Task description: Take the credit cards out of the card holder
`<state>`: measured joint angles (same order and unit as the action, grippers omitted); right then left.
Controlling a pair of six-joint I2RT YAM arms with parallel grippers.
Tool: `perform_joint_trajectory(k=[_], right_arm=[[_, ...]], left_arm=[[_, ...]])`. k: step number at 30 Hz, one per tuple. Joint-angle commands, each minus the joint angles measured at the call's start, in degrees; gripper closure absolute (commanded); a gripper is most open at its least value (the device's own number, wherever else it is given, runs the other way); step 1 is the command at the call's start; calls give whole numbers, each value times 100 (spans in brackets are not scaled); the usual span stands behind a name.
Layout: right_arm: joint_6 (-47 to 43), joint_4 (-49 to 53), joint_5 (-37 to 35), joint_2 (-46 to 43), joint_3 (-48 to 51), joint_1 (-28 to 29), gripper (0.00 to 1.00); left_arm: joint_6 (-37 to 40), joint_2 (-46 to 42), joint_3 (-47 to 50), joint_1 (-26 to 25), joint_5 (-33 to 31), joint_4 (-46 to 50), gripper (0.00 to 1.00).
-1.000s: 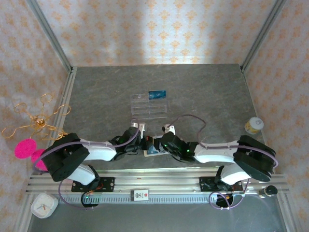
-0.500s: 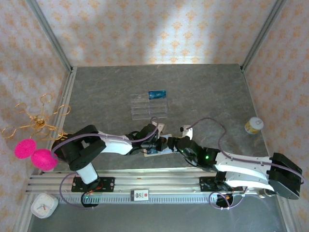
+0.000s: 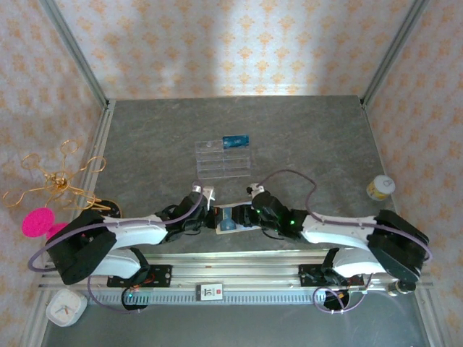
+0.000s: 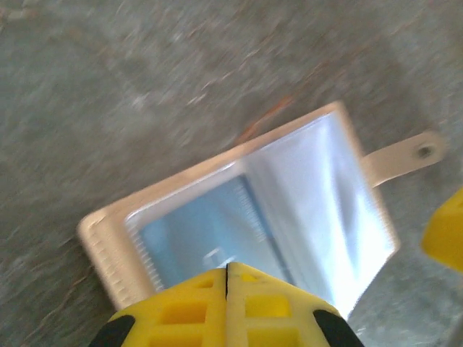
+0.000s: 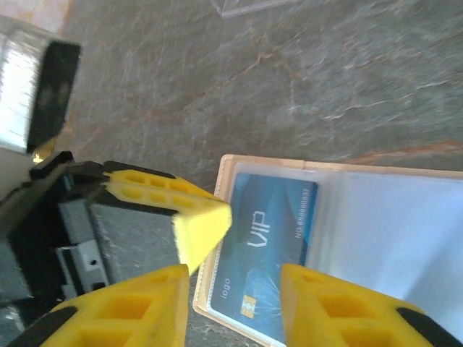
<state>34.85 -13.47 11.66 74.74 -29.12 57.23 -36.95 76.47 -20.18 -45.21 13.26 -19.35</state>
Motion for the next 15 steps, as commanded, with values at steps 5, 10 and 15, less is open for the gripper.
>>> perform_joint_trajectory(k=[5,10,15], right_arm=[[76,-211,652,681,-411,-257,63],[51,-217,649,1088,-564,-298,67],[67,-206,618,1423,-629,-344,68]], left_arm=[[302,223,67,80,-318,-37,100],[302,430,50,82,-277,-119,100],[460,424,80,83,-280,-110,100]])
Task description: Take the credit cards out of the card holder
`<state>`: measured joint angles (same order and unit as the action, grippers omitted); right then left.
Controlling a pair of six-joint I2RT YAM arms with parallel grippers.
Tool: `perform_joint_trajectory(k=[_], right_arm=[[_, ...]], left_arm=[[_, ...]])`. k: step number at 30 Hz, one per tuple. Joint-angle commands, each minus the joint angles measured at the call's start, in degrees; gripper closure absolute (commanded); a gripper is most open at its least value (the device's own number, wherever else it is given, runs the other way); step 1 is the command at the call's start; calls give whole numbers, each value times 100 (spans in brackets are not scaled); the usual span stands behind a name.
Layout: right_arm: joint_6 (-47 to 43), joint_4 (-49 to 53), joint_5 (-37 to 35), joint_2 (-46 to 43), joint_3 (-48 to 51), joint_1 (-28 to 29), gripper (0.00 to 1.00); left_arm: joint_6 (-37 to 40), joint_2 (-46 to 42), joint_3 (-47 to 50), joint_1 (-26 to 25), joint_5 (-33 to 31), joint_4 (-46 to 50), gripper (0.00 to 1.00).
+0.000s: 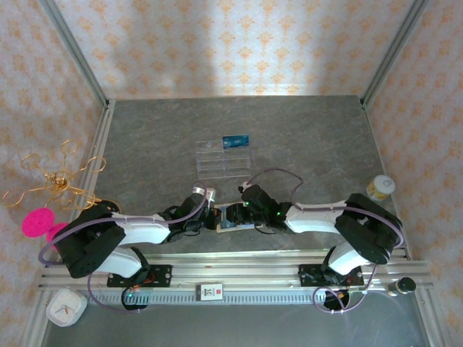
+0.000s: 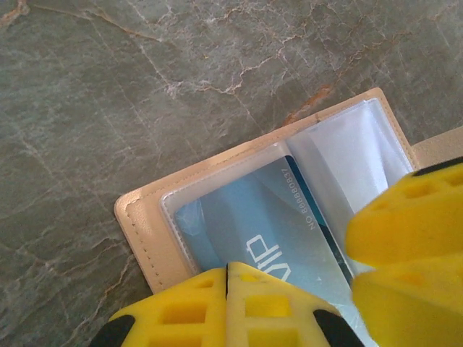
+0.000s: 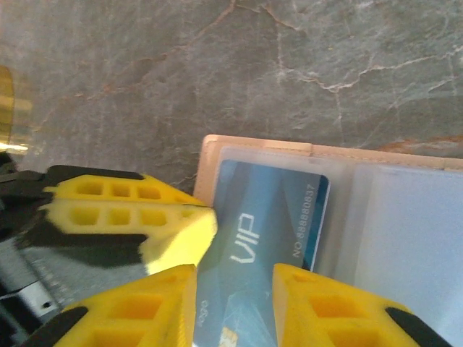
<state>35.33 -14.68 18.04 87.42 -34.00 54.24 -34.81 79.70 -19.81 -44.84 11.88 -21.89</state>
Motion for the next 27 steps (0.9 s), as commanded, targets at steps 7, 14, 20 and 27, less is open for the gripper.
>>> perform_joint_trajectory(k=[7,14,20,27], right_arm=[[160,-12,-196,452,-59,-45,72],[294,448,-1023,363,-20,46,74],[299,726,-1482,207,34,66,74],[297,844,-1655,76,17,113,72]], left_arm=[[277,87,74,45,-121,72,100],[325,262,54,43,-115,16,100],[420,374,32,61,-111,-26,100],[584,407,-57,105,-124,60,100]])
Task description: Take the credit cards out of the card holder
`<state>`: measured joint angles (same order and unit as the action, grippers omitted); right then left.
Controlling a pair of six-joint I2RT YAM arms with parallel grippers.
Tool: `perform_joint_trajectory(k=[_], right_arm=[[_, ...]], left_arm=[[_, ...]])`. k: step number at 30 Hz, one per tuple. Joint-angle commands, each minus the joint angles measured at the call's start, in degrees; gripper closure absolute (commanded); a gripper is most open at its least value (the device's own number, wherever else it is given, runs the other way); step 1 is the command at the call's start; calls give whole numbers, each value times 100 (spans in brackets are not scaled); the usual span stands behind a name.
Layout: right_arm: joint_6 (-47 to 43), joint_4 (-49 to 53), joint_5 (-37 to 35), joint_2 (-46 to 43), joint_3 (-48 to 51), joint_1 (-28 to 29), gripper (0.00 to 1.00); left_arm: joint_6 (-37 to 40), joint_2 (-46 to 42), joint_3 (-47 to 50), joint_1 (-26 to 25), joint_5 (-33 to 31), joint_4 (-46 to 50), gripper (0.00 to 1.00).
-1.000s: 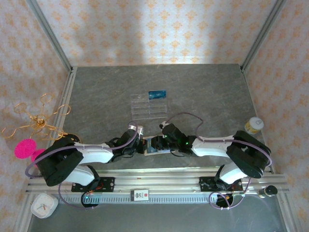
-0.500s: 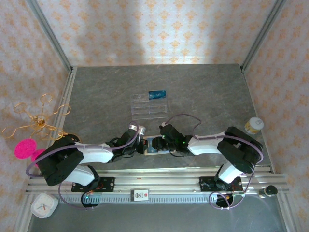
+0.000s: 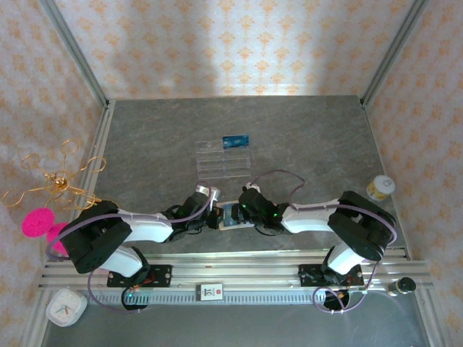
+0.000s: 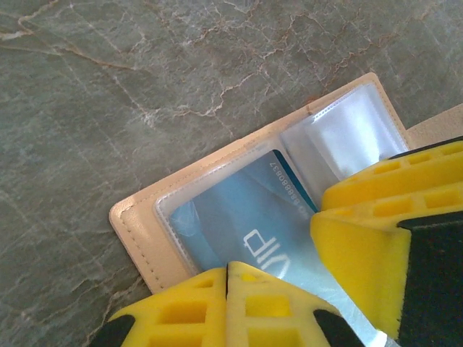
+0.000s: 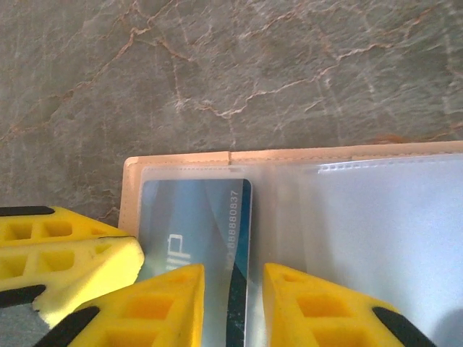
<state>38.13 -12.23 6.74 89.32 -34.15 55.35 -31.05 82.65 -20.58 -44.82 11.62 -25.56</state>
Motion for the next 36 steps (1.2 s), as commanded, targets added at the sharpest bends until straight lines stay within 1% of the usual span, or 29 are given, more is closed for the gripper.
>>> perform_joint_trajectory(k=[1,5,7,10,13,17,22,28,36], right_arm=[[-23,573,-482,-139,29,0,72],[-287,415,-213,-440,15,8,72],[-373,430,-121,-638,-14,8,71],[-464,539,79,-857,-58,-20,71],[-397,370,598,-839,44,-174,74],[-426,260,1083,-609,51,-347,77],[-442,222,1119,-443,105,-450,80],[-451,260,1031,-339,168,-579,80],[-473,-87,1373,-132,217,-578,81]], left_arm=[[234,94,-5,104,-71,443,100],[281,-30,-55,88,110,356,100],[309,-81,-127,71,141,464,100],[356,-402,-226,-138,28,662,100],[312,-469,-311,-391,-203,810,100],[222,-308,-245,-401,-302,941,100],[180,-407,-131,-397,-421,933,100],[207,-181,-184,-396,-521,1000,100],[285,43,-140,-368,-511,913,100]])
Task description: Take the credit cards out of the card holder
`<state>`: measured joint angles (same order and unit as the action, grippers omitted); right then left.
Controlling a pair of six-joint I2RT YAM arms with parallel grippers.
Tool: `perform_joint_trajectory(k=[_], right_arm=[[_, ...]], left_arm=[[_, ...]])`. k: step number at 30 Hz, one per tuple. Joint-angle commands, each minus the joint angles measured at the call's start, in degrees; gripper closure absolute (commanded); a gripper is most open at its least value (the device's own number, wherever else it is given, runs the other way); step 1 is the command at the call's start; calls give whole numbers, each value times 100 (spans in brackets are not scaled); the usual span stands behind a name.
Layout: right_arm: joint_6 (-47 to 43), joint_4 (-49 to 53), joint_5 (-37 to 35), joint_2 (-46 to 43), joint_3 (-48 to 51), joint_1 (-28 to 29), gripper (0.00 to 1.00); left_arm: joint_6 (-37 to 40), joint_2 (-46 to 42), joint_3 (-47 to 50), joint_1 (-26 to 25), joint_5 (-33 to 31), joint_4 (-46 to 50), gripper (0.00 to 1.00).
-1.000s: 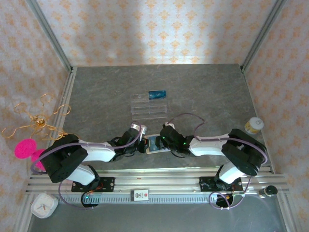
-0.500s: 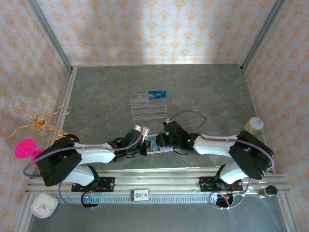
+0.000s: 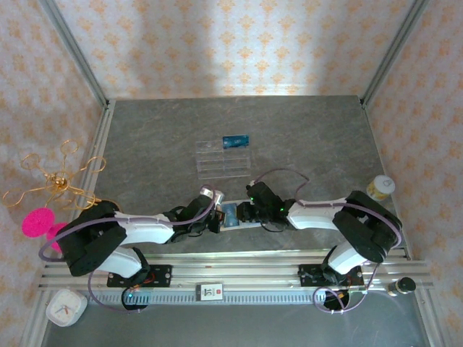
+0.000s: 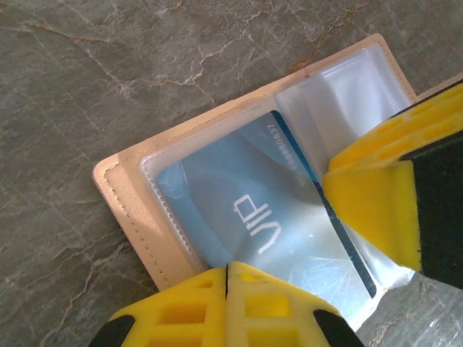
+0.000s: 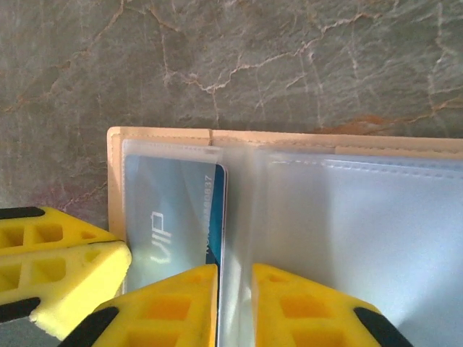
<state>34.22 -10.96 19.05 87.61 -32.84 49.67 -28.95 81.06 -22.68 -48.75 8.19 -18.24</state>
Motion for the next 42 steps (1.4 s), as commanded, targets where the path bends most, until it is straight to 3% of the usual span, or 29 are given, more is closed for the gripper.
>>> perform_joint_trajectory(k=[1,9,17,25,36,42], right_arm=[[-77,-213,144,27,89,-10,81],[-42,-47,-60,-437,142,-10,81],[-25,-482,274,-147,175,-10,82],[136,-266,-106,-61,195,-26,87],[245,-869,436,257,250,-28,86],[312,-1067,521,328,313,-28,100]], left_arm=[[84,238,78,54,-147,173,100],[177,246,243,302,82,22,100],[160,279,290,349,244,-88,100],[118,281,306,352,263,-138,100],[74,354,333,349,393,-291,100],[21,463,352,354,586,-408,100]])
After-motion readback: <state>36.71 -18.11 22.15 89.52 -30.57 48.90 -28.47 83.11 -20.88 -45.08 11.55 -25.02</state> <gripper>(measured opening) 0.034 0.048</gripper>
